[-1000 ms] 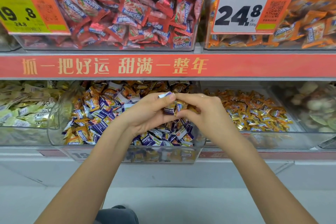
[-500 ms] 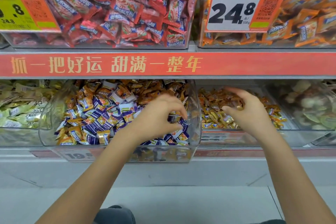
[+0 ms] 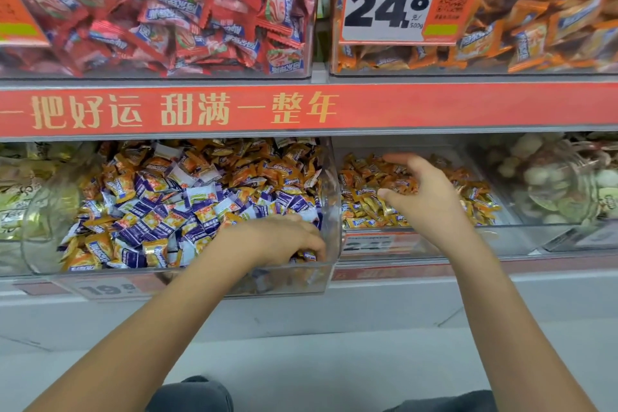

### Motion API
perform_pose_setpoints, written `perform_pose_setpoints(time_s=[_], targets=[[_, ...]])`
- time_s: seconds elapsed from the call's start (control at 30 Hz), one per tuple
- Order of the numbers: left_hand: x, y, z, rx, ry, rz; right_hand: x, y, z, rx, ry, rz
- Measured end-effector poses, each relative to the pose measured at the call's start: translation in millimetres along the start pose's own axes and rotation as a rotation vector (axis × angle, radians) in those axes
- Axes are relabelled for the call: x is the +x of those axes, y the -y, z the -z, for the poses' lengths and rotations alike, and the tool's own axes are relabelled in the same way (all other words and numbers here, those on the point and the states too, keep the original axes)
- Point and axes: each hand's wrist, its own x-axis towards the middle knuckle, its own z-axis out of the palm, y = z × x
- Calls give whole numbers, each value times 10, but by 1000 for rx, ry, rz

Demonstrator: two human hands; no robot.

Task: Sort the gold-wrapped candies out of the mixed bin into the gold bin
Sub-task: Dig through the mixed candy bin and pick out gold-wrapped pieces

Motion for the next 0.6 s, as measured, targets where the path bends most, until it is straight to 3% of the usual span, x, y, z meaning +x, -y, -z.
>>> perform_pose_setpoints(time_s=[0.17,0.3,0.47,0.6], targets=[[20,-54,-33,112,-160,18,-22,6,3,-31,-2,-3],[24,-52,-33,94,-194,27,-12,23,-45,-49,11,-1],[-6,-57,-14,-194,-248,65,7,15,-81,-25,26,6],[-165,-21,74,-678,-520,143,26,-6,-77,108,7,24]])
